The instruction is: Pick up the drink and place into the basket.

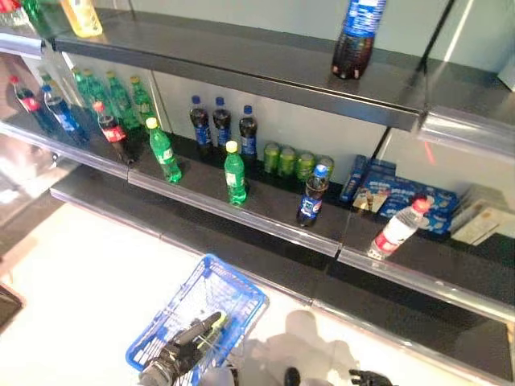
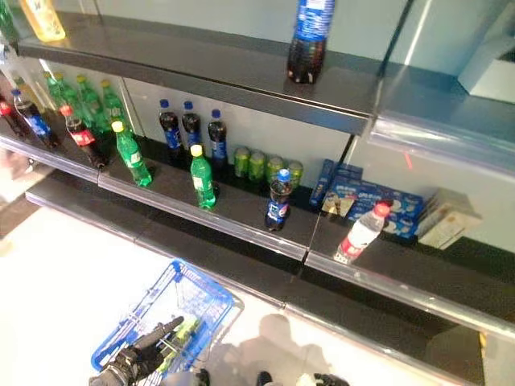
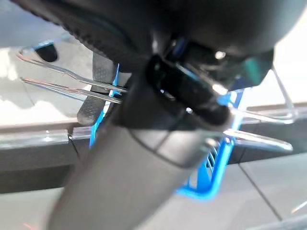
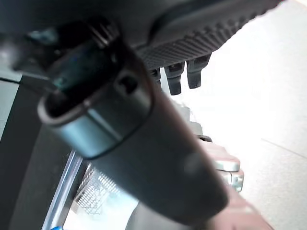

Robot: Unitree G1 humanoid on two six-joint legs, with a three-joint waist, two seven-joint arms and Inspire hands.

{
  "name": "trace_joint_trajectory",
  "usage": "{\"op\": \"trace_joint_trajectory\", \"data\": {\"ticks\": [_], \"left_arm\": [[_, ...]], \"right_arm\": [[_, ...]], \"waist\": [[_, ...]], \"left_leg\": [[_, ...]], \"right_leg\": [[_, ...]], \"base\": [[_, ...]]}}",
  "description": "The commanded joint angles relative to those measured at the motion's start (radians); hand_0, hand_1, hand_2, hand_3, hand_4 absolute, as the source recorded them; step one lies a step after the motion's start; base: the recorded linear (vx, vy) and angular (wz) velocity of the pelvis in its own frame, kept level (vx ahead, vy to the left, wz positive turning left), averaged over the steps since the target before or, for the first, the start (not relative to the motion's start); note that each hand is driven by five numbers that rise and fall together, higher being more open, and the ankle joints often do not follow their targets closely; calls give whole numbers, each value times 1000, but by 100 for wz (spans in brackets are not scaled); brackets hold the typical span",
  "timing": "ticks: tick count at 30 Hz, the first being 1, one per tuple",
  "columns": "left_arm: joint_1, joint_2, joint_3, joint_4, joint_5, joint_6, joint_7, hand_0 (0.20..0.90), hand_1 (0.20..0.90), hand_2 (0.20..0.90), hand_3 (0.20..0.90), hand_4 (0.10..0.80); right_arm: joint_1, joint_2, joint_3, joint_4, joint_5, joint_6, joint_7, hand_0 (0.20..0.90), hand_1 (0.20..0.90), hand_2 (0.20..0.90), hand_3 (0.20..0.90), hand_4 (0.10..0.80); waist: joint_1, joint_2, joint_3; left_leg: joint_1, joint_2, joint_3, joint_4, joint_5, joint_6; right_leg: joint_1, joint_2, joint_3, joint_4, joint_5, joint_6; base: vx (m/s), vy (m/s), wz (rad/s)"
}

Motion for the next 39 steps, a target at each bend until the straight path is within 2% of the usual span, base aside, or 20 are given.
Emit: {"op": "trace_joint_trajectory", "data": {"ticks": [1,2,3,4,6,9,10,12,15,16,18,19,21,24,28,35,39], "left_arm": [[-4,-60,-7,-89,-3,15,-118,300,300,300,200,100],[1,-59,-6,-85,0,14,-126,300,300,300,200,100],[14,-56,-10,-78,10,11,-147,300,300,300,200,100],[25,-58,-12,-71,14,3,-162,300,300,300,200,100],[33,-61,-10,-68,5,1,-167,300,300,300,200,100],[34,-61,-14,-58,27,-1,-161,300,300,300,200,100],[20,-49,-22,-44,31,3,-165,300,300,300,200,100],[5,-40,-22,-30,32,0,-159,300,300,300,200,100],[-18,-26,-27,-18,8,-11,-135,300,300,300,200,100],[-24,-15,-25,-14,3,-14,-129,300,300,300,200,100],[-18,-2,-10,-21,-10,-27,-118,300,300,300,200,100],[-18,5,-10,-28,-18,-28,-113,300,300,300,200,100],[-20,18,-3,-36,-30,-25,-107,300,300,300,200,100],[-21,19,-1,-52,-6,-15,-101,300,300,300,200,100],[-12,6,-23,-59,3,-26,-99,300,300,300,200,100],[15,15,-5,-40,7,-17,-107,300,300,300,200,100],[-5,-10,-44,-71,-38,-30,-94,300,300,300,200,100]], "right_arm": [[-21,-25,1,27,2,-17,-10,900,900,900,900,800],[-20,-28,3,30,4,-16,-11,900,900,900,900,800],[-15,-40,4,33,10,-15,-14,900,900,900,900,800],[-15,-47,2,34,12,-9,-16,900,900,900,900,800],[-11,-49,-4,34,3,-11,-20,900,900,900,900,800],[-1,-44,-18,35,19,-18,-35,900,900,900,900,800],[11,-37,-33,29,46,-32,-38,900,900,900,900,800],[16,-34,-44,32,65,-36,-42,900,900,900,900,800],[30,-21,-48,32,34,-70,-25,900,900,900,900,800],[24,-14,-40,29,39,-72,-24,900,900,900,900,800],[1,-5,-30,21,29,-62,-18,900,900,900,900,800],[-10,-2,-21,18,24,-56,-17,900,900,900,900,800],[-31,4,-2,14,41,-32,-23,900,900,900,900,800],[-36,3,9,8,48,-17,-27,900,900,900,900,800],[-35,0,3,16,46,-10,-30,900,900,900,900,800],[1,1,16,1,13,-2,-16,900,900,900,900,800],[-40,-17,53,-10,21,5,-32,900,900,900,900,800]], "waist": [[8,11,-27],[7,15,-34],[8,28,-46],[10,31,-49],[11,34,-52],[4,37,-52],[-10,33,-50],[-19,31,-50],[-28,22,-45],[-22,18,-42],[1,21,-33],[12,22,-32],[32,21,-31],[47,22,-40],[56,21,-49],[50,21,-47],[57,38,-2]], "left_leg": [[118,-9,-82,-288,41,30],[140,-8,-100,-333,41,28],[172,-3,-166,-405,57,15],[185,-6,-203,-390,48,11],[192,-11,-217,-380,33,11],[204,-19,-175,-390,18,20],[207,-23,-147,-401,12,32],[209,-31,-128,-411,5,43],[192,-63,-109,-411,-17,67],[186,-70,-98,-411,-22,73],[181,-60,-46,-411,-24,78],[180,-58,-34,-411,-24,77],[175,-54,-21,-411,-25,79],[173,-42,-15,-411,-20,78],[175,-41,-14,-411,-18,75],[190,-39,-34,-411,-13,65],[106,-30,-33,-411,20,52]], "right_leg": [[-6,62,92,82,-50,56],[-8,64,103,82,-51,58],[-7,69,134,86,-60,63],[-7,65,155,92,-63,66],[-9,51,160,100,-67,75],[-15,26,146,115,-67,98],[-27,5,143,127,-59,119],[-38,-10,141,131,-52,131],[-69,-47,145,108,8,168],[-90,-68,132,106,41,188],[-130,-83,49,173,64,204],[-126,-82,25,148,50,201],[-135,-94,1,160,67,202],[-102,-84,-15,110,25,188],[-66,-73,-26,81,12,176],[-33,-68,-42,79,1,167],[-100,-46,-44,46,23,145]], "base": [[233,267,-9],[238,331,-4],[244,422,-15],[192,358,-22],[128,313,-50],[118,362,-39],[50,245,-16],[42,265,-20],[-24,217,-29],[-88,81,-29],[-119,40,-43],[-99,-13,-61],[-43,-65,-61],[13,-55,-13],[49,-4,8],[119,-9,9],[-93,12,0]]}}
